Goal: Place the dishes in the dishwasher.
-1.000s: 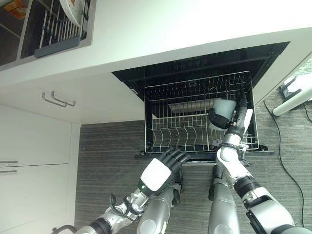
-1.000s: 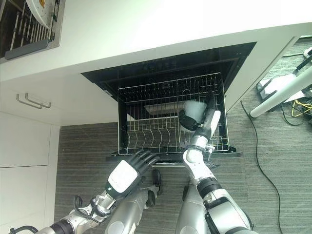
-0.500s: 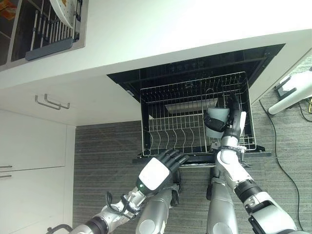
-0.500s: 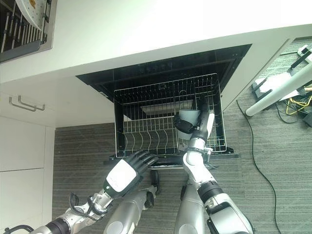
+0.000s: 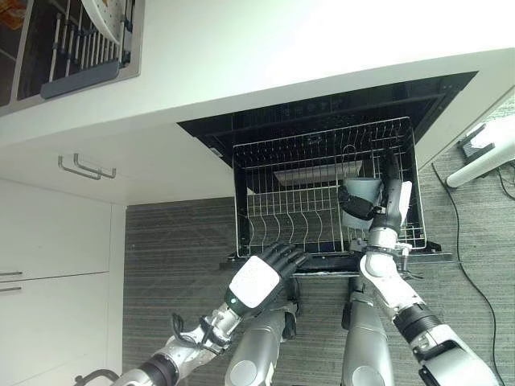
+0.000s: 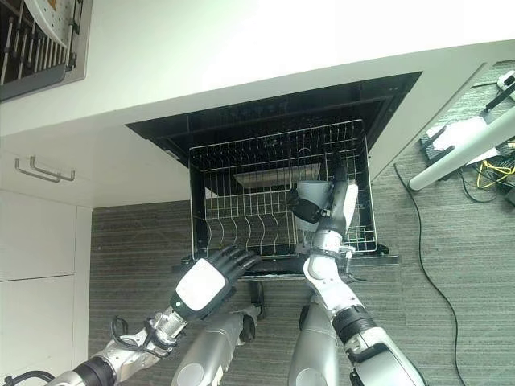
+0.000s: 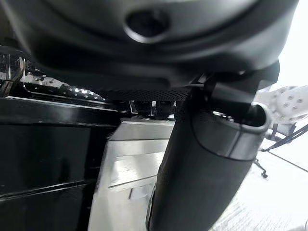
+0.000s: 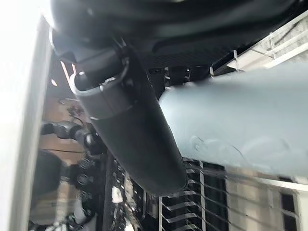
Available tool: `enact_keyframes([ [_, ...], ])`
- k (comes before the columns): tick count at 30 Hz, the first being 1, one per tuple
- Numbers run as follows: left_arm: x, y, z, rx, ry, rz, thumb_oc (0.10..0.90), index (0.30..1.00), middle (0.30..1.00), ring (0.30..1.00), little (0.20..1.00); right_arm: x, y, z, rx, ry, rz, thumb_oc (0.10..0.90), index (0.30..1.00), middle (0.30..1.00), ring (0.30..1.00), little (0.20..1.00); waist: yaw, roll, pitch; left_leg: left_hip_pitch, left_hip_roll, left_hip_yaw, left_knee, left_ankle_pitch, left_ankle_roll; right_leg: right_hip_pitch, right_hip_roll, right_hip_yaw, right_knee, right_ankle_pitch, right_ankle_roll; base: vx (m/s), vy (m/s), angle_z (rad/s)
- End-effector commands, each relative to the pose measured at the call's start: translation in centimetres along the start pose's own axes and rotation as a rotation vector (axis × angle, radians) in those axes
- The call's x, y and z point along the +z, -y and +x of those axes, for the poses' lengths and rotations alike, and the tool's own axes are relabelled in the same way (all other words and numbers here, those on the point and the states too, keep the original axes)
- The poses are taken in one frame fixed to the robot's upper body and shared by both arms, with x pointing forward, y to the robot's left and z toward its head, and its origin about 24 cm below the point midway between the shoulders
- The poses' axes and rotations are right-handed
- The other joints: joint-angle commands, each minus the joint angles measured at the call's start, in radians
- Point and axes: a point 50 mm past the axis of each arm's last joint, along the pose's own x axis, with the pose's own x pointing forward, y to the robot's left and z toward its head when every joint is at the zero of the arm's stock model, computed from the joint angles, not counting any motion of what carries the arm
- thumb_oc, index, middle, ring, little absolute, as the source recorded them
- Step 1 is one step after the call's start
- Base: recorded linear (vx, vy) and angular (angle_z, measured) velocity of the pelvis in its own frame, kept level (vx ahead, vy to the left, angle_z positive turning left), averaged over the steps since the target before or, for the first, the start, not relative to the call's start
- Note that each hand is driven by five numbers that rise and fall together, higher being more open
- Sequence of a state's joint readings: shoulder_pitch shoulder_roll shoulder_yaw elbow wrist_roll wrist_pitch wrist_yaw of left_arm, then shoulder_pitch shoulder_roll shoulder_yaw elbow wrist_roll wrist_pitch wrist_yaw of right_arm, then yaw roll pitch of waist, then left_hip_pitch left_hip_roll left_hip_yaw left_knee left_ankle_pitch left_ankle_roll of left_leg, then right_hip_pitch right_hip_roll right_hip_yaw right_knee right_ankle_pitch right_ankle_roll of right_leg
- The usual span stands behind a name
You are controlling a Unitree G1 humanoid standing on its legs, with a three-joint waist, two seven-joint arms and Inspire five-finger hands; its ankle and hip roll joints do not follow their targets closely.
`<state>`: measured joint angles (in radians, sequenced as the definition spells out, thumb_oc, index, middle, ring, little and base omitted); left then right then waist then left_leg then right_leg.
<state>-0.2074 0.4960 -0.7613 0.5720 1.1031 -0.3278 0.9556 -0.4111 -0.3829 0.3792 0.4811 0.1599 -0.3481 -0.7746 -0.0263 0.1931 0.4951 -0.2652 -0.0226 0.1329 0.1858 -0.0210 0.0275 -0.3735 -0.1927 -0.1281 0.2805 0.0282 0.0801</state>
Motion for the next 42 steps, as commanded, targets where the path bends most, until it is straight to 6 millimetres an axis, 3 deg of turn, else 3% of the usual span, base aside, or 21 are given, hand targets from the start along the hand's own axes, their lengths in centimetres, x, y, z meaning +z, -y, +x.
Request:
enact_keyframes([
  [1,0.8,-0.8,-1.0,0.046,-0.019,-0.057,0.800,0.900,0.900,0.900,0.900,-1.6,3.4,-3.1,-0.028,0.029,-0.094,0.800,0.900,0.900,0.900,0.900,-0.062,0.031,0.010,-0.069,-0.006,-0.010,0.114,-0.149,-0.011,0.036,0.028,-0.004,0.020,-0.160,0.034,0.01,0.009,-0.04],
  [7,0.1,-1.4,-1.3,0.027,-0.042,-0.053,0.800,0.900,0.900,0.900,0.900,0.3,3.8,-2.9,-0.016,0.159,-0.125,0.800,0.900,0.900,0.900,0.900,-0.067,0.025,-0.001,-0.062,-0.006,-0.013,0.114,-0.156,-0.011,0.044,0.030,-0.002,0.020,-0.166,0.041,0.00,0.001,-0.01],
  [17,-0.6,-2.0,-2.0,-0.022,-0.081,-0.058,0.800,0.900,0.900,0.900,0.900,1.5,4.6,-3.1,0.000,0.207,-0.079,0.800,0.900,0.900,0.900,0.900,-0.071,-0.001,-0.045,-0.021,-0.001,-0.008,0.114,-0.178,-0.010,0.083,0.026,-0.009,0.020,-0.183,0.052,0.00,-0.041,-0.02],
  [24,-1.7,-2.5,-2.7,-0.054,-0.151,-0.072,0.800,0.900,0.900,0.900,0.900,2.4,4.6,-4.0,0.100,0.230,0.013,0.800,0.900,0.900,0.900,0.900,-0.063,-0.040,-0.111,0.036,0.003,-0.010,0.114,-0.201,-0.010,0.151,0.021,-0.028,0.020,-0.203,0.059,0.01,-0.087,0.00],
  [26,-2.3,-2.9,-2.9,-0.061,-0.188,-0.080,0.800,0.900,0.900,0.900,0.900,2.8,4.6,-4.4,0.154,0.227,0.085,0.800,0.900,0.900,0.900,0.900,-0.052,-0.063,-0.153,0.063,0.013,-0.016,0.114,-0.209,-0.014,0.193,0.026,-0.045,0.020,-0.217,0.056,0.01,-0.202,-0.01],
  [32,-3.5,-3.8,-3.0,-0.044,-0.267,-0.087,0.800,0.900,0.900,0.900,0.900,3.4,4.4,-5.2,0.256,0.209,0.240,0.800,0.900,0.900,0.900,0.900,-0.033,-0.096,-0.219,0.095,0.031,-0.034,0.114,-0.217,-0.027,0.251,0.035,-0.077,0.020,-0.239,0.047,0.01,-0.146,0.08],
  [35,-4.6,-4.9,-2.7,-0.033,-0.300,-0.075,0.800,0.900,0.900,0.900,0.900,2.2,4.0,-5.5,0.373,0.005,0.488,0.800,0.900,0.900,0.900,0.900,-0.021,-0.114,-0.261,0.117,0.043,-0.054,0.114,-0.220,-0.038,0.288,0.046,-0.091,0.020,-0.257,0.036,0.01,-0.188,0.15],
  [36,-4.7,-4.9,-2.7,-0.034,-0.300,-0.074,0.800,0.900,0.900,0.900,0.900,2.1,4.0,-5.5,0.375,0.003,0.496,0.800,0.900,0.900,0.900,0.900,-0.021,-0.115,-0.263,0.117,0.043,-0.055,0.114,-0.219,-0.039,0.288,0.046,-0.092,0.020,-0.257,0.035,-0.02,-0.175,0.07],
  [39,-6.2,-6.5,-2.3,0.016,-0.350,-0.051,0.800,0.900,0.900,0.900,0.900,2.7,3.7,-5.7,0.440,0.015,0.609,0.800,0.900,0.900,0.900,0.900,-0.017,-0.123,-0.293,0.131,0.056,-0.070,0.114,-0.213,-0.048,0.311,0.059,-0.103,0.020,-0.266,0.022,-0.01,-0.130,0.19],
  [42,-8.5,-9.4,-1.8,0.203,-0.465,-0.098,0.800,0.900,0.900,0.900,0.900,4.5,3.4,-5.4,0.514,0.082,0.651,0.800,0.900,0.900,0.900,0.900,-0.017,-0.125,-0.312,0.152,0.053,-0.090,0.114,-0.207,-0.050,0.330,0.080,-0.093,0.020,-0.273,0.002,0.01,-0.090,0.12],
])
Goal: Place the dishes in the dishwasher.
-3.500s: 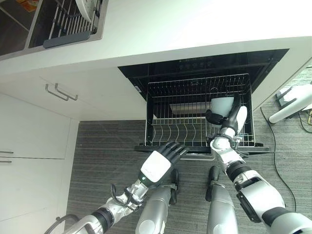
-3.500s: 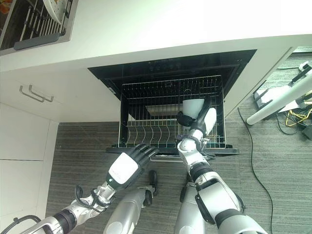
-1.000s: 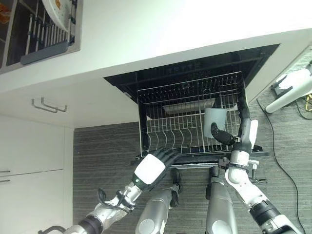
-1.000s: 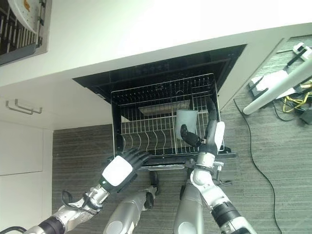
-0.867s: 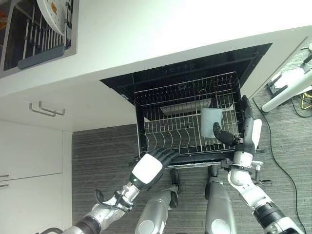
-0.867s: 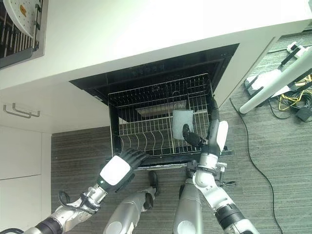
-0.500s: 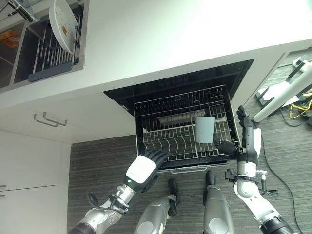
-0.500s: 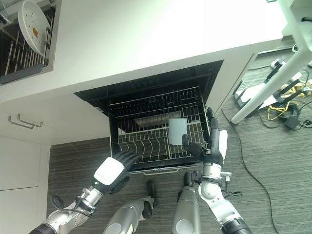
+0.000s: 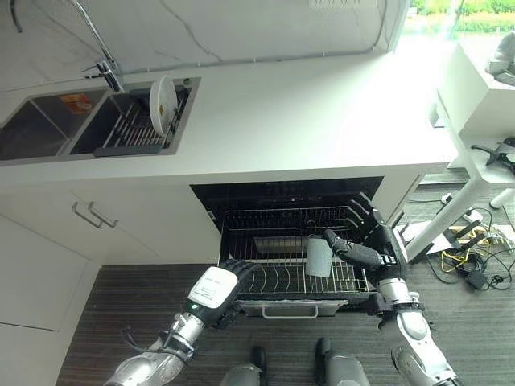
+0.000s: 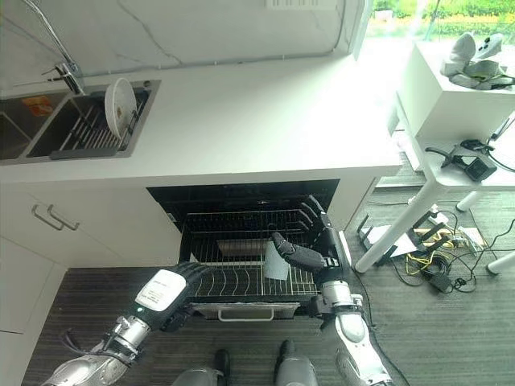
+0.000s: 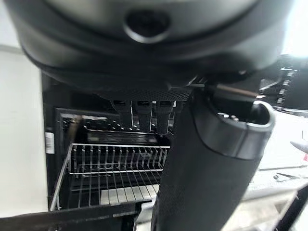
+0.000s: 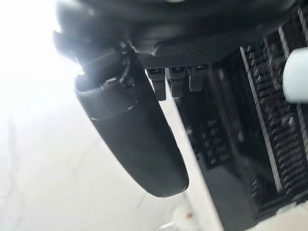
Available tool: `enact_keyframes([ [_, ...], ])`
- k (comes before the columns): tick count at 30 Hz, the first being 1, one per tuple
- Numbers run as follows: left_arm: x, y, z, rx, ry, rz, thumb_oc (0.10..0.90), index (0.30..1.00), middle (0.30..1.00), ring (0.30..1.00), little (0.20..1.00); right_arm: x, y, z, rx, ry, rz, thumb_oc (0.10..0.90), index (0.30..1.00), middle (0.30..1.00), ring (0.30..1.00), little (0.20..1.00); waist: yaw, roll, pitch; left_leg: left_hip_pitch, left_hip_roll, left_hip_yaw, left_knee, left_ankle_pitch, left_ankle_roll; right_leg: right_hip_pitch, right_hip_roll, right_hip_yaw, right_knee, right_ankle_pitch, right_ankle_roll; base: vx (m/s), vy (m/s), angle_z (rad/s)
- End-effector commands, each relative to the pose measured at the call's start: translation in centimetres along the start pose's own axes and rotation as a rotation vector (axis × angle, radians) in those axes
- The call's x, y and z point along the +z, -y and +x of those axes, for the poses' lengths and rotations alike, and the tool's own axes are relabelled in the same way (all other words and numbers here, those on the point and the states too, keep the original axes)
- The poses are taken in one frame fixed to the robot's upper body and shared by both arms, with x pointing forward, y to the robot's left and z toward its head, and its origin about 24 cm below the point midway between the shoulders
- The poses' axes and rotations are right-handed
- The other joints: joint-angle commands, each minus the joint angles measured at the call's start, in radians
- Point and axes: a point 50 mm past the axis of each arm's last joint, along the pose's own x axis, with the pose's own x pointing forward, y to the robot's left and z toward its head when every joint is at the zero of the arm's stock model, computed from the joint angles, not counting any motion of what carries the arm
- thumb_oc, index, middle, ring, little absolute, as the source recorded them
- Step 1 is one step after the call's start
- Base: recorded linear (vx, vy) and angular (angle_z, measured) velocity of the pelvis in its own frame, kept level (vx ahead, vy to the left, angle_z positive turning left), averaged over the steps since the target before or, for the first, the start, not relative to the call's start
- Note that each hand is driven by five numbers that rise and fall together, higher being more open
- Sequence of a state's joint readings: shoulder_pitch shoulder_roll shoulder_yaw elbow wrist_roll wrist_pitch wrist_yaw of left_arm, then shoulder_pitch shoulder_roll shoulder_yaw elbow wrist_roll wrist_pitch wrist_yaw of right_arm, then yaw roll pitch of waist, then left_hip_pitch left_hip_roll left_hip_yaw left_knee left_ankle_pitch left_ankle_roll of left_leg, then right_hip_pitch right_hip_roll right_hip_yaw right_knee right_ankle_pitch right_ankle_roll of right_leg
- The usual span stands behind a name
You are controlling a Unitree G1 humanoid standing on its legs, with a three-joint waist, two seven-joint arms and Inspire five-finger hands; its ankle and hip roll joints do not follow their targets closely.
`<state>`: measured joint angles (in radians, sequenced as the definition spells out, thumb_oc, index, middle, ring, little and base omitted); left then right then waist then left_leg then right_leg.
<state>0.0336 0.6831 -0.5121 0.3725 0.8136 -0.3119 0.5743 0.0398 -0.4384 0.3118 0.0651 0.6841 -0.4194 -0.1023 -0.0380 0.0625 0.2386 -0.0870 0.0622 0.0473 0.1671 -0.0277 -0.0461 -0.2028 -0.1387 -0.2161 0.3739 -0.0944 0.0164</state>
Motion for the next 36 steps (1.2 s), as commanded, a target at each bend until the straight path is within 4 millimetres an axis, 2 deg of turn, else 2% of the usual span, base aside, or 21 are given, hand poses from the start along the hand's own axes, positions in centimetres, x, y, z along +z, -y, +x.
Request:
enact_keyframes([
  [1,-2.1,-9.1,3.5,0.516,-0.098,-0.194,0.800,0.900,0.900,0.900,0.900,5.8,-2.7,1.5,0.200,0.277,0.014,0.800,0.900,0.900,0.900,0.900,-0.004,0.000,-0.054,-0.011,-0.036,0.001,0.133,-0.196,0.023,0.168,0.024,-0.003,-0.074,-0.149,0.060,0.02,-0.004,0.09],
  [6,-1.2,-10.2,3.6,0.622,-0.089,-0.521,0.800,0.900,0.900,0.900,0.900,7.4,-2.9,1.6,0.212,0.338,-0.003,0.800,0.900,0.900,0.900,0.900,0.008,-0.020,-0.057,0.001,-0.029,0.025,0.133,-0.177,0.017,0.170,0.002,-0.015,-0.074,-0.135,0.059,0.00,0.078,0.25],
  [9,-0.3,-10.5,3.4,0.670,-0.077,-0.718,0.800,0.900,0.900,0.900,0.900,8.2,-2.9,1.7,0.212,0.364,-0.002,0.800,0.900,0.900,0.900,0.900,0.014,-0.032,-0.057,-0.002,0.018,0.022,0.133,-0.167,-0.003,0.167,-0.017,-0.016,-0.074,-0.130,0.063,0.00,0.295,0.40],
  [12,-0.5,-11.0,2.7,0.710,-0.084,-0.833,0.800,0.900,0.900,0.900,0.900,8.9,-2.5,1.8,0.198,0.370,-0.003,0.800,0.900,0.900,0.900,0.900,0.011,-0.039,-0.062,-0.002,0.062,0.015,0.133,-0.164,-0.019,0.163,-0.039,-0.009,-0.074,-0.129,0.075,0.04,0.413,0.20],
  [14,-1.0,-11.5,2.3,0.748,-0.095,-0.905,0.800,0.900,0.900,0.900,0.900,9.6,-1.4,1.7,0.172,0.381,0.017,0.800,0.900,0.900,0.900,0.900,-0.002,-0.039,-0.064,0.003,0.085,0.025,0.133,-0.174,-0.024,0.163,-0.070,-0.002,-0.074,-0.127,0.094,0.07,0.584,0.01],
  [15,-1.6,-11.6,2.0,0.772,-0.107,-0.935,0.800,0.900,0.900,0.900,0.900,9.8,-0.5,1.6,0.141,0.390,0.022,0.800,0.900,0.900,0.900,0.900,-0.016,-0.039,-0.067,0.012,0.094,0.054,0.133,-0.188,-0.024,0.167,-0.095,-0.007,-0.074,-0.125,0.108,0.08,0.544,-0.07],
  [18,-2.5,-11.2,1.9,0.808,-0.157,-0.992,0.800,0.900,0.900,0.900,0.900,9.6,0.5,1.2,0.085,0.401,0.045,0.800,0.900,0.900,0.900,0.900,-0.017,-0.050,-0.070,0.022,0.059,0.075,0.133,-0.206,-0.002,0.172,-0.141,-0.006,-0.074,-0.096,0.145,0.08,0.382,0.05],
  [19,-3.0,-11.0,1.8,0.830,-0.183,-1.019,0.800,0.900,0.900,0.900,0.900,9.3,0.8,0.9,0.050,0.402,0.079,0.800,0.900,0.900,0.900,0.900,-0.017,-0.054,-0.067,0.031,0.036,0.079,0.133,-0.219,0.020,0.171,-0.165,-0.001,-0.074,-0.072,0.161,0.09,0.371,0.14],
  [21,-3.8,-10.6,1.3,0.846,-0.246,-1.051,0.800,0.900,0.900,0.900,0.900,8.8,1.1,0.8,0.022,0.385,0.142,0.800,0.900,0.900,0.900,0.900,-0.012,-0.055,-0.062,0.045,0.017,0.105,0.133,-0.226,0.043,0.171,-0.181,-0.019,-0.074,-0.031,0.166,0.08,0.381,0.01],
  [23,-4.5,-10.1,0.8,0.820,-0.295,-1.064,0.800,0.900,0.900,0.900,0.900,8.6,1.2,0.9,0.010,0.386,0.148,0.800,0.900,0.900,0.900,0.900,-0.002,-0.049,-0.062,0.048,0.016,0.138,0.133,-0.229,0.053,0.179,-0.172,-0.056,-0.074,0.003,0.169,0.05,0.323,-0.04],
  [25,-5.2,-9.1,0.8,0.718,-0.351,-1.069,0.800,0.900,0.900,0.900,0.900,8.8,1.7,0.7,-0.028,0.414,0.144,0.800,0.900,0.900,0.900,0.900,-0.011,-0.042,-0.058,0.044,0.007,0.142,0.133,-0.243,0.073,0.179,-0.075,-0.039,-0.074,-0.028,0.154,0.10,0.277,-0.25],
  [26,-5.8,-7.1,0.4,0.611,-0.468,-1.119,0.800,0.900,0.900,0.900,0.900,9.1,2.9,0.2,-0.069,0.436,0.138,0.800,0.900,0.900,0.900,0.900,-0.020,-0.046,-0.061,0.039,-0.027,0.119,0.133,-0.249,0.082,0.172,0.026,-0.016,-0.074,-0.082,0.108,0.11,0.185,0.05],
  [28,-6.0,-5.9,0.0,0.565,-0.517,-1.171,0.800,0.900,0.900,0.900,0.900,9.3,3.4,0.1,-0.078,0.445,0.136,0.800,0.900,0.900,0.900,0.900,-0.020,-0.051,-0.068,0.030,-0.045,0.116,0.133,-0.245,0.081,0.157,0.059,-0.015,-0.074,-0.096,0.091,0.08,0.105,0.35],
  [29,-5.9,-4.2,-0.3,0.491,-0.558,-1.254,0.800,0.900,0.900,0.900,0.900,9.6,3.8,0.0,-0.085,0.459,0.125,0.800,0.900,0.900,0.900,0.900,-0.021,-0.061,-0.069,0.030,-0.072,0.117,0.133,-0.245,0.079,0.141,0.094,-0.009,-0.074,-0.108,0.081,0.08,0.054,0.39],
  [30,-5.8,-3.6,-0.5,0.466,-0.577,-1.278,0.800,0.900,0.900,0.900,0.900,9.8,4.1,0.0,-0.089,0.468,0.119,0.800,0.900,0.900,0.900,0.900,-0.021,-0.064,-0.073,0.025,-0.082,0.117,0.133,-0.243,0.077,0.130,0.104,-0.007,-0.074,-0.110,0.078,0.09,0.034,0.22],
  [31,-5.5,-1.9,-1.0,0.402,-0.618,-1.352,0.800,0.900,0.900,0.900,0.900,10.1,4.4,-0.2,-0.098,0.484,0.106,0.800,0.900,0.900,0.900,0.900,-0.027,-0.066,-0.076,0.024,-0.099,0.112,0.133,-0.240,0.077,0.112,0.114,0.008,-0.074,-0.101,0.078,0.12,-0.068,0.28],
  [32,-4.3,2.3,-1.5,0.200,-0.677,-1.566,0.800,0.900,0.900,0.900,0.900,10.9,5.5,-0.5,-0.126,0.518,0.105,0.800,0.900,0.900,0.900,0.900,-0.044,-0.069,-0.084,0.020,-0.112,0.119,0.133,-0.240,0.080,0.090,0.111,0.033,-0.074,-0.099,0.072,0.10,-0.082,0.30],
  [33,-4.0,3.1,-1.6,0.162,-0.703,-1.593,0.800,0.900,0.900,0.900,0.900,11.0,5.7,-0.4,-0.126,0.523,0.110,0.800,0.900,0.900,0.900,0.900,-0.043,-0.069,-0.085,0.020,-0.111,0.123,0.133,-0.236,0.076,0.087,0.104,0.029,-0.074,-0.097,0.072,0.09,-0.107,0.41],
  [34,-3.4,4.9,-2.2,0.094,-0.758,-1.643,0.800,0.900,0.900,0.900,0.900,11.3,5.8,-0.3,-0.122,0.540,0.121,0.800,0.900,0.900,0.900,0.900,-0.042,-0.075,-0.086,0.033,-0.111,0.144,0.133,-0.233,0.070,0.088,0.088,0.019,-0.074,-0.101,0.069,0.15,-0.055,0.25],
  [35,-1.5,8.0,-3.1,-0.042,-0.821,-1.805,0.800,0.900,0.900,0.900,0.900,12.2,6.3,-0.4,-0.134,0.571,0.084,0.800,0.900,0.900,0.900,0.900,-0.044,-0.105,-0.076,0.064,-0.128,0.184,0.133,-0.191,0.056,0.099,0.051,0.024,-0.074,-0.105,0.051,0.20,-0.064,0.35],
  [36,0.0,10.6,-4.3,-0.186,-0.915,-1.819,0.800,0.900,0.900,0.900,0.900,12.4,6.8,-0.4,-0.145,0.572,0.098,0.800,0.900,0.900,0.900,0.900,-0.048,-0.117,-0.048,0.004,-0.096,0.182,0.289,-0.135,0.026,0.125,0.052,0.031,-0.074,-0.109,0.030,0.19,-0.033,0.10],
])
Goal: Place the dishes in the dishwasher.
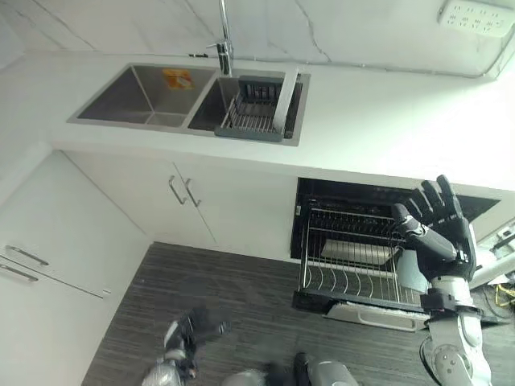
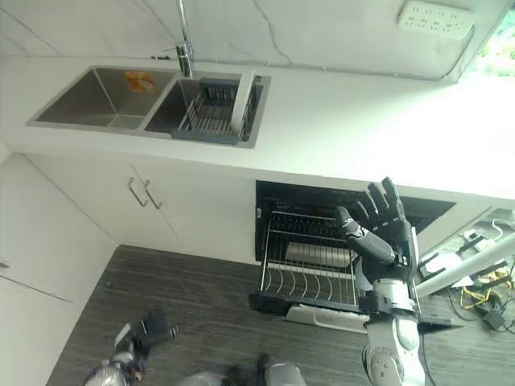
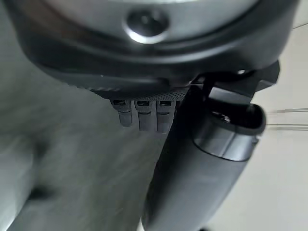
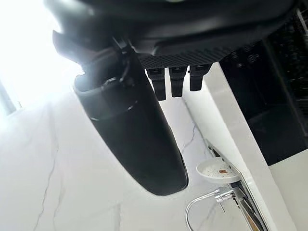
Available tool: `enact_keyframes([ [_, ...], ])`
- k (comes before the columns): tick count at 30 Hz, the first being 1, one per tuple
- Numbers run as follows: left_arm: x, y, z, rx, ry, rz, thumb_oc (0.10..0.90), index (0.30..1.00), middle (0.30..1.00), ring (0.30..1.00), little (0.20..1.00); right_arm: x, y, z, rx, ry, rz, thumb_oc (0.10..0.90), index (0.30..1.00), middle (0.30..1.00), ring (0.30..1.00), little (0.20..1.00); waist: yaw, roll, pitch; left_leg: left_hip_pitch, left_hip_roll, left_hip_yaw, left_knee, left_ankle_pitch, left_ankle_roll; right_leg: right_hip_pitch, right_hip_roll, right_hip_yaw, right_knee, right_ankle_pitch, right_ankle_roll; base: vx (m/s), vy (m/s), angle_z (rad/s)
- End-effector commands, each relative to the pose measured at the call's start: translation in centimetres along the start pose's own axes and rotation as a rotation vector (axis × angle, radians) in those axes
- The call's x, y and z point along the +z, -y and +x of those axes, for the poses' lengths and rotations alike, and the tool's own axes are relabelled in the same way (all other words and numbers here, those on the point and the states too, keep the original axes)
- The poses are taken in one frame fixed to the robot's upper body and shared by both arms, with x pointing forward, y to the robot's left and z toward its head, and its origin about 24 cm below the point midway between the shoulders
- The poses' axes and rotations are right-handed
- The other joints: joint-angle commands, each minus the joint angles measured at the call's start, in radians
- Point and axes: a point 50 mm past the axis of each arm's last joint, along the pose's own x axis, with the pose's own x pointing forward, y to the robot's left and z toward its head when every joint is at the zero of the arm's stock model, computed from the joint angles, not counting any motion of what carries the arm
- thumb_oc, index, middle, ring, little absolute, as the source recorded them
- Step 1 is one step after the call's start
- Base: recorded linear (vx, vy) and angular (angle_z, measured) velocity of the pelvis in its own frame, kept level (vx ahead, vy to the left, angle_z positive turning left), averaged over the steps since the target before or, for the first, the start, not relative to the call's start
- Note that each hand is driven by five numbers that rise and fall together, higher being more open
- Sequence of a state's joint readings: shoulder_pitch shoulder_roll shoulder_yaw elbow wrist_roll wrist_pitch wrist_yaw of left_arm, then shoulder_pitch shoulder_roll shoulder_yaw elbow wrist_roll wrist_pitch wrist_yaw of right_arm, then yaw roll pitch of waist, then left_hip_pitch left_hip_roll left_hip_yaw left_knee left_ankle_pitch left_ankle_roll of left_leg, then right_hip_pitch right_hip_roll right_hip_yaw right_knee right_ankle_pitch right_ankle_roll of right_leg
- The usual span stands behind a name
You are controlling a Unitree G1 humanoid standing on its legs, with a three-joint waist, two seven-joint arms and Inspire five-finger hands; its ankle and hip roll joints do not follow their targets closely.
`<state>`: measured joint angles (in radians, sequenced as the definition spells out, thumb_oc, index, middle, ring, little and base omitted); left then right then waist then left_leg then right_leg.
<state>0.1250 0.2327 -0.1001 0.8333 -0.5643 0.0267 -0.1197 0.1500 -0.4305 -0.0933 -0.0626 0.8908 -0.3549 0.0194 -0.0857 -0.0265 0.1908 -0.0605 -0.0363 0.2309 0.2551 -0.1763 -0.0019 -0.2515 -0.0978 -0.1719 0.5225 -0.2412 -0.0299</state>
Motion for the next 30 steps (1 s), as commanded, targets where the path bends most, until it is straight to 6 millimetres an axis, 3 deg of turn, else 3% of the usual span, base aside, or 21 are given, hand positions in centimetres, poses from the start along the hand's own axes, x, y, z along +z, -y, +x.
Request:
enact_keyframes([
  [1,1.2,1.6,0.6,-0.166,-0.008,0.044,0.800,0.900,0.900,0.900,0.900,5.8,-0.8,2.5,0.081,0.344,0.028,0.800,0.900,0.900,0.900,0.900,-0.004,-0.029,0.006,-0.044,0.014,-0.014,0.226,0.027,-0.024,0.176,0.019,-0.001,-0.222,0.040,0.072,0.12,0.014,0.13],
  [3,-1.8,1.0,0.5,-0.142,-0.172,0.149,0.800,0.900,0.900,0.900,0.900,5.8,-1.2,3.2,0.104,0.321,-0.017,0.800,0.900,0.900,0.900,0.900,-0.012,-0.031,0.011,-0.045,0.032,-0.028,0.159,0.053,-0.023,0.176,0.034,0.033,-0.222,0.040,0.073,0.14,0.097,0.08],
  [4,-1.8,1.0,0.5,-0.142,-0.172,0.149,0.800,0.900,0.900,0.900,0.900,5.8,-1.2,3.2,0.104,0.321,-0.017,0.800,0.900,0.900,0.900,0.900,-0.012,-0.031,0.011,-0.045,0.032,-0.028,0.159,0.053,-0.023,0.176,0.034,0.033,-0.222,0.040,0.073,0.19,0.168,-0.29],
  [5,-3.2,0.5,0.3,-0.101,-0.237,0.109,0.800,0.900,0.900,0.900,0.900,5.9,-1.4,3.6,0.110,0.313,-0.033,0.800,0.900,0.900,0.900,0.900,-0.013,-0.031,0.009,-0.030,0.040,-0.048,0.074,0.081,-0.031,0.177,0.044,0.058,-0.222,0.030,0.077,0.21,0.247,-0.57],
  [7,-5.1,-0.8,-0.3,-0.046,-0.318,0.031,0.800,0.900,0.900,0.900,0.900,6.3,-1.7,4.1,0.109,0.306,-0.052,0.800,0.900,0.900,0.900,0.900,-0.008,-0.012,0.010,-0.105,0.090,-0.153,0.045,0.107,-0.065,0.189,0.081,0.111,-0.222,0.006,0.082,0.23,0.299,-0.44],
  [10,-5.6,-1.3,-0.6,-0.043,-0.334,0.054,0.800,0.900,0.900,0.900,0.900,6.9,-1.7,4.4,0.105,0.308,-0.076,0.800,0.900,0.900,0.900,0.900,-0.005,-0.002,0.013,-0.161,0.124,-0.225,0.045,0.126,-0.083,0.202,0.096,0.151,-0.222,-0.011,0.083,0.18,0.239,-0.93],
  [13,-5.4,-1.5,-0.6,-0.053,-0.333,0.083,0.800,0.900,0.900,0.900,0.900,7.6,-1.1,4.1,0.076,0.322,-0.095,0.800,0.900,0.900,0.900,0.900,-0.023,0.010,0.013,-0.177,0.153,-0.196,0.045,0.108,-0.080,0.214,0.087,0.153,-0.222,-0.019,0.088,0.15,0.272,-0.82],
  [14,-5.1,-1.6,-0.5,-0.078,-0.344,0.140,0.800,0.900,0.900,0.900,0.900,8.0,-0.5,4.0,0.042,0.336,-0.087,0.800,0.900,0.900,0.900,0.900,-0.038,0.013,0.009,-0.169,0.162,-0.175,0.045,0.073,-0.073,0.214,0.070,0.147,-0.222,-0.016,0.094,0.21,0.413,-0.53],
  [17,-3.8,-0.6,0.2,-0.146,-0.327,0.361,0.800,0.900,0.900,0.900,0.900,8.4,0.5,3.2,0.001,0.354,-0.069,0.800,0.900,0.900,0.900,0.900,-0.073,0.024,-0.012,-0.086,0.097,-0.168,0.045,-0.026,-0.030,0.175,0.020,0.160,-0.222,0.029,0.133,0.30,0.549,-0.56],
  [19,-3.3,0.3,0.6,-0.170,-0.338,0.364,0.800,0.900,0.900,0.900,0.900,7.5,-0.3,3.1,0.002,0.329,-0.045,0.800,0.900,0.900,0.900,0.900,-0.081,0.036,-0.023,-0.067,0.055,-0.165,0.045,-0.067,0.021,0.171,0.007,0.184,-0.222,0.048,0.145,0.29,0.484,-0.81],
  [20,-3.8,0.2,0.4,-0.161,-0.363,0.350,0.800,0.900,0.900,0.900,0.900,6.6,-1.0,3.1,0.009,0.302,-0.032,0.800,0.900,0.900,0.900,0.900,-0.077,0.044,-0.020,-0.055,0.054,-0.148,0.045,-0.077,0.046,0.176,0.012,0.132,-0.222,0.090,0.148,0.23,0.324,-0.76],
  [22,-5.0,-0.5,-0.1,-0.133,-0.443,0.323,0.800,0.900,0.900,0.900,0.900,5.4,-2.0,3.4,0.037,0.260,-0.012,0.800,0.900,0.900,0.900,0.900,-0.059,0.048,-0.012,-0.036,0.067,-0.090,0.045,-0.094,0.059,0.156,0.020,0.011,-0.222,0.162,0.166,0.17,0.097,-0.78],
  [23,-5.4,-0.9,-0.4,-0.117,-0.468,0.312,0.800,0.900,0.900,0.900,0.900,5.2,-2.1,3.5,0.045,0.253,-0.003,0.800,0.900,0.900,0.900,0.900,-0.060,0.027,-0.010,-0.026,0.053,-0.063,0.045,-0.099,0.045,0.109,0.040,-0.005,-0.222,0.113,0.147,0.17,-0.081,-1.10],
  [24,-5.9,-1.1,-0.6,-0.105,-0.478,0.266,0.800,0.900,0.900,0.900,0.900,5.3,-2.1,3.6,0.059,0.248,0.001,0.800,0.900,0.900,0.900,0.900,-0.067,0.013,-0.011,-0.015,0.035,-0.052,0.045,-0.108,0.037,0.064,0.039,-0.008,-0.222,0.112,0.143,0.17,-0.162,-1.31],
  [28,-5.7,-0.6,-0.4,-0.084,-0.396,0.150,0.800,0.900,0.900,0.900,0.900,5.0,-2.2,4.0,0.140,0.202,-0.010,0.800,0.900,0.900,0.900,0.900,-0.060,-0.010,-0.030,0.035,-0.002,-0.048,0.045,-0.095,0.018,0.072,0.036,0.030,-0.222,0.082,0.110,0.18,-0.239,-0.31],
  [29,-5.3,0.0,-0.1,-0.079,-0.356,0.137,0.800,0.900,0.900,0.900,0.900,5.0,-2.5,4.1,0.168,0.197,-0.017,0.800,0.900,0.900,0.900,0.900,-0.045,-0.033,-0.021,0.053,-0.011,-0.049,0.083,0.007,-0.007,0.098,0.025,0.051,-0.222,0.069,0.092,0.19,-0.250,0.33],
  [30,-5.0,0.2,0.0,-0.082,-0.334,0.129,0.800,0.900,0.900,0.900,0.900,4.9,-2.7,4.0,0.178,0.197,-0.029,0.800,0.900,0.900,0.900,0.900,-0.033,-0.039,-0.007,-0.024,-0.002,-0.070,0.226,0.037,-0.017,0.115,0.033,0.072,-0.222,0.061,0.076,0.19,-0.214,0.44],
])
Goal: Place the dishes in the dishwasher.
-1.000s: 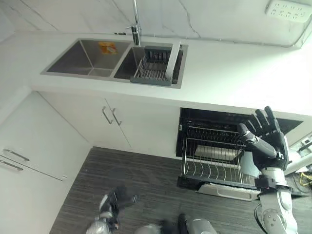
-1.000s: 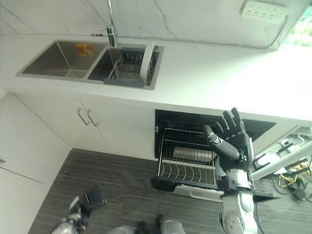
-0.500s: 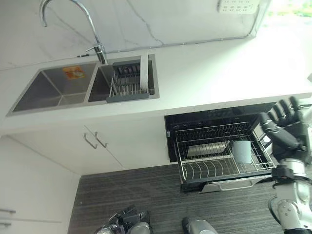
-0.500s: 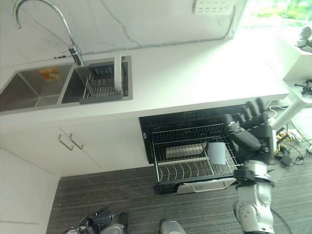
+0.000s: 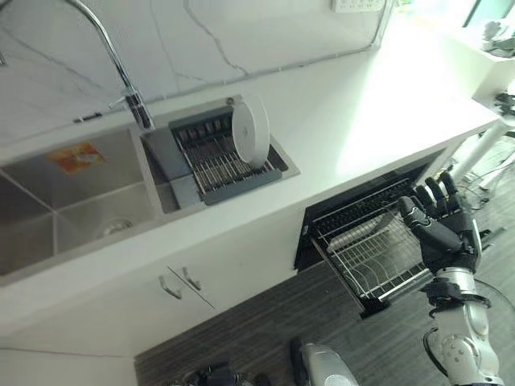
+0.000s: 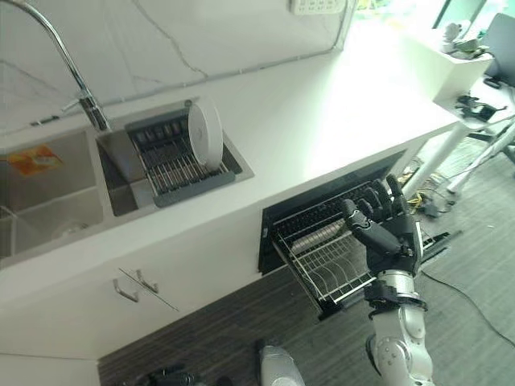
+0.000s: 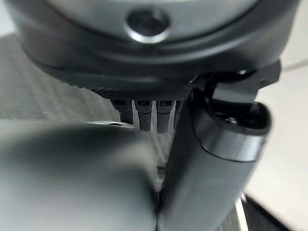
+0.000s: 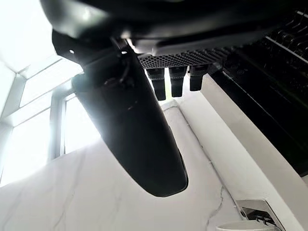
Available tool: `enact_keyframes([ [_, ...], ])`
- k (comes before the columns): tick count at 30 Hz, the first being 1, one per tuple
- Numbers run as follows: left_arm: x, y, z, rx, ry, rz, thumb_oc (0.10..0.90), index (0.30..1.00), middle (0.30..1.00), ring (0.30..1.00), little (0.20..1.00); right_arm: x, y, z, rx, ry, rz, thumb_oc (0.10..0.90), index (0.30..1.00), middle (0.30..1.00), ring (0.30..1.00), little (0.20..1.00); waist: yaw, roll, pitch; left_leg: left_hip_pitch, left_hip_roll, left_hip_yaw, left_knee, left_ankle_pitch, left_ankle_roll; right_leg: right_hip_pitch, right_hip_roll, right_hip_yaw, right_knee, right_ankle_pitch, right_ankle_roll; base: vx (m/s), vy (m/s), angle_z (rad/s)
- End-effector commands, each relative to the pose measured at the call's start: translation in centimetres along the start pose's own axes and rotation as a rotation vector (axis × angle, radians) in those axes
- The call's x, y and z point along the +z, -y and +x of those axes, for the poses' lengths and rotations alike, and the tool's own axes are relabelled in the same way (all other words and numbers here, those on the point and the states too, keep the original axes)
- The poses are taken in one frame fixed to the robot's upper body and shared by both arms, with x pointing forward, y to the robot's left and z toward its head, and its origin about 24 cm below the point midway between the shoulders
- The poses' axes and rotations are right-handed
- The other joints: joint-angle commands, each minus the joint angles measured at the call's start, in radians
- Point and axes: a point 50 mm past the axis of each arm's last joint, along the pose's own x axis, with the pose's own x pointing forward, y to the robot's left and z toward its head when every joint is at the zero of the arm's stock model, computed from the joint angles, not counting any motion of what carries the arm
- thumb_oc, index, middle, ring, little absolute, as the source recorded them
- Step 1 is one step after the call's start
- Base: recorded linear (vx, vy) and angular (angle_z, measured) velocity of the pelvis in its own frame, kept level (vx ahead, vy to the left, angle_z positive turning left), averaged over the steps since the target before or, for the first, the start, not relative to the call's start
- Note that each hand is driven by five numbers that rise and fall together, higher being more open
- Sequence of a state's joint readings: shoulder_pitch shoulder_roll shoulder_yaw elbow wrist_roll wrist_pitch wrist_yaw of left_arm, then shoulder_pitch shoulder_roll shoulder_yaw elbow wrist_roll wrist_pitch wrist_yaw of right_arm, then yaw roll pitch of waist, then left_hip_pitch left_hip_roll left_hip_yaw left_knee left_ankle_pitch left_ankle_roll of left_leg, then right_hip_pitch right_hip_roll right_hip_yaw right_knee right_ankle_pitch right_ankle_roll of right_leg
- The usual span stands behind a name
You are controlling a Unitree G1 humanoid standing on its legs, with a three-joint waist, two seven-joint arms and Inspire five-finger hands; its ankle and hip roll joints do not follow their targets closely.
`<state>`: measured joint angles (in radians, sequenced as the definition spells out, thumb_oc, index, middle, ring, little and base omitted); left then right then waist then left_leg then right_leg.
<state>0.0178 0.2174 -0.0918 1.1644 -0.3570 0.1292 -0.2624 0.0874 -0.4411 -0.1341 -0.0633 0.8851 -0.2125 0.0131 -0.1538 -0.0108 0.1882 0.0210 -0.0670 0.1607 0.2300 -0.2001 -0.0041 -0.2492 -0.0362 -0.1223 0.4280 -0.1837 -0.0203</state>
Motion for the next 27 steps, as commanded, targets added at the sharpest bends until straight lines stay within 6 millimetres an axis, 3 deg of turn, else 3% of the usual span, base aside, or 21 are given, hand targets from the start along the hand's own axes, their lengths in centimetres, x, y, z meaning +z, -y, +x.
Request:
enact_keyframes([
  [1,-0.4,1.7,0.3,-0.055,0.010,0.019,0.800,0.900,0.900,0.900,0.900,4.9,-2.5,2.2,0.168,0.261,-0.033,0.800,0.900,0.900,0.900,0.900,0.047,-0.054,0.004,-0.151,0.031,-0.019,0.283,0.062,-0.011,0.125,-0.018,0.036,-0.128,0.001,0.060,0.15,-0.080,0.32],
  [4,-1.0,1.6,0.2,-0.058,0.000,0.007,0.800,0.900,0.900,0.900,0.900,4.6,-3.1,2.5,0.186,0.246,-0.041,0.800,0.900,0.900,0.900,0.900,0.075,-0.038,0.013,-0.145,-0.006,-0.056,0.072,0.075,0.002,0.144,0.008,0.077,-0.128,-0.020,0.070,0.17,0.091,-0.18],
  [5,-1.3,1.5,0.2,-0.054,-0.008,0.000,0.800,0.900,0.900,0.900,0.900,4.5,-3.3,2.6,0.188,0.238,-0.041,0.800,0.900,0.900,0.900,0.900,0.079,-0.026,0.018,-0.180,0.003,-0.065,0.070,0.065,-0.002,0.154,0.023,0.081,-0.128,-0.028,0.072,0.14,0.123,-0.28],
  [7,-2.2,1.5,0.1,-0.050,-0.035,-0.019,0.800,0.900,0.900,0.900,0.900,4.4,-3.8,2.8,0.198,0.230,-0.047,0.800,0.900,0.900,0.900,0.900,0.098,0.003,0.025,-0.290,0.021,-0.093,0.070,0.102,-0.025,0.183,0.062,0.100,-0.128,-0.051,0.068,0.16,0.116,-0.18],
  [9,-2.7,1.4,0.1,-0.045,-0.039,-0.043,0.800,0.900,0.900,0.900,0.900,4.3,-4.1,2.8,0.208,0.229,-0.049,0.800,0.900,0.900,0.900,0.900,0.110,0.011,0.027,-0.337,0.029,-0.094,0.070,0.132,-0.031,0.197,0.073,0.107,-0.128,-0.064,0.065,0.16,0.097,-0.24],
  [12,-3.6,1.0,-0.1,-0.038,-0.064,-0.059,0.800,0.900,0.900,0.900,0.900,4.2,-4.5,2.8,0.221,0.229,-0.034,0.800,0.900,0.900,0.900,0.900,0.117,0.016,0.014,-0.340,0.028,-0.091,0.070,0.115,-0.016,0.205,0.075,0.104,-0.128,-0.076,0.070,0.18,0.145,-0.44],
  [19,-4.0,0.7,-0.2,-0.035,-0.068,-0.038,0.800,0.900,0.900,0.900,0.900,3.6,-4.9,2.6,0.251,0.209,-0.007,0.800,0.900,0.900,0.900,0.900,0.114,0.015,-0.014,-0.259,0.025,-0.076,0.070,0.036,0.025,0.190,0.035,0.042,-0.128,-0.069,0.080,0.12,0.062,-0.32],
  [27,-4.8,0.2,-0.5,-0.011,-0.090,-0.033,0.800,0.900,0.900,0.900,0.900,2.8,-5.0,2.1,0.257,0.187,0.007,0.800,0.900,0.900,0.900,0.900,0.104,0.021,-0.044,-0.197,0.008,-0.092,0.070,-0.030,0.043,0.141,-0.011,0.002,-0.128,-0.039,0.109,0.07,0.008,0.10],
])
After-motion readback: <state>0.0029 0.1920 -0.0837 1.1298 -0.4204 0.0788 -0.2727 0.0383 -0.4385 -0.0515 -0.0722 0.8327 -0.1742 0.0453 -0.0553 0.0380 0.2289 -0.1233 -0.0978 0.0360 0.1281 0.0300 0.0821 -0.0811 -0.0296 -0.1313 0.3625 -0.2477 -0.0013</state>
